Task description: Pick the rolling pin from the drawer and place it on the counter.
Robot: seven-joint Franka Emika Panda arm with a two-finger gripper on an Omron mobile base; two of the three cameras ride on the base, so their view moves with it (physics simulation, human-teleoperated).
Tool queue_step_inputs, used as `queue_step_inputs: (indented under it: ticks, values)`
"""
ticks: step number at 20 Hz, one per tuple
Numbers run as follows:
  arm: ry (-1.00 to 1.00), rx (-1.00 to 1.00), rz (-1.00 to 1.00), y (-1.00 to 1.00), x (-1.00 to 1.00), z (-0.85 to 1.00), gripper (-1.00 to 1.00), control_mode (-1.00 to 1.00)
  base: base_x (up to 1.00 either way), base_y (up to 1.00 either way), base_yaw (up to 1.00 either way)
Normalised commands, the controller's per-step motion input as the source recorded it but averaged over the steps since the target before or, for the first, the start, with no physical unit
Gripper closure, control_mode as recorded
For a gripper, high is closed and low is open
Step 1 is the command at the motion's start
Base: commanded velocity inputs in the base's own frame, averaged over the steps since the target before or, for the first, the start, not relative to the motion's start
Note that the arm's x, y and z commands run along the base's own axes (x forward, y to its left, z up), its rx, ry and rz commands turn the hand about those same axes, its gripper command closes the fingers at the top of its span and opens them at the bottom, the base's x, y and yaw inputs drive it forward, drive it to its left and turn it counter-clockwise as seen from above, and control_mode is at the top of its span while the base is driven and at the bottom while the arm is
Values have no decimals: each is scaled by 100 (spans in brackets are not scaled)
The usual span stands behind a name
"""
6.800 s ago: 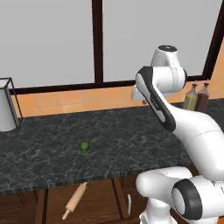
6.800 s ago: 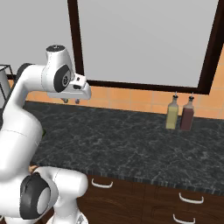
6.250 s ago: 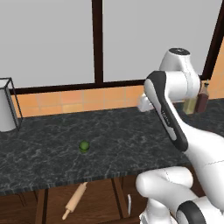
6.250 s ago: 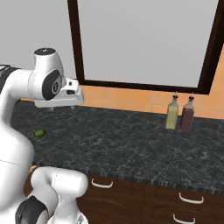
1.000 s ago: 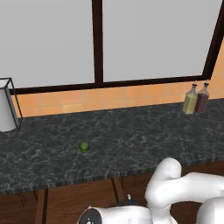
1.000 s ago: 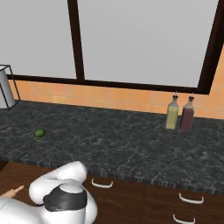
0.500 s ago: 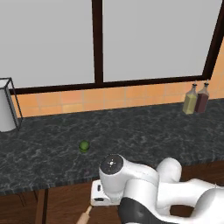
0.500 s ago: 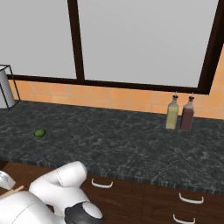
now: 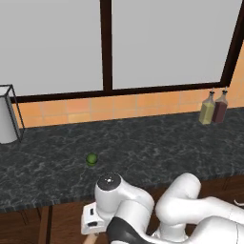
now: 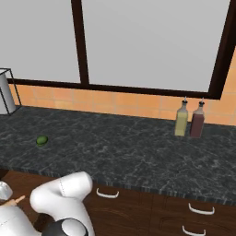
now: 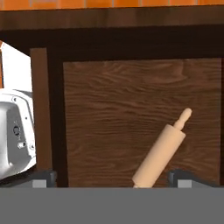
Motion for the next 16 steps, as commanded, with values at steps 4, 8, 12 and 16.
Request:
queue_step_inputs:
  ticks: [4, 8, 12, 16]
  values:
    - [16, -18, 1, 29, 2, -71, -100, -100, 0, 0, 0]
    - [6, -1, 0, 24, 6, -34, -100, -100, 0, 0, 0]
    - [-2, 0, 0, 23, 1, -49, -100, -100, 0, 0, 0]
    - [-8, 0, 0, 13, 18, -55, -100, -100, 0, 0, 0]
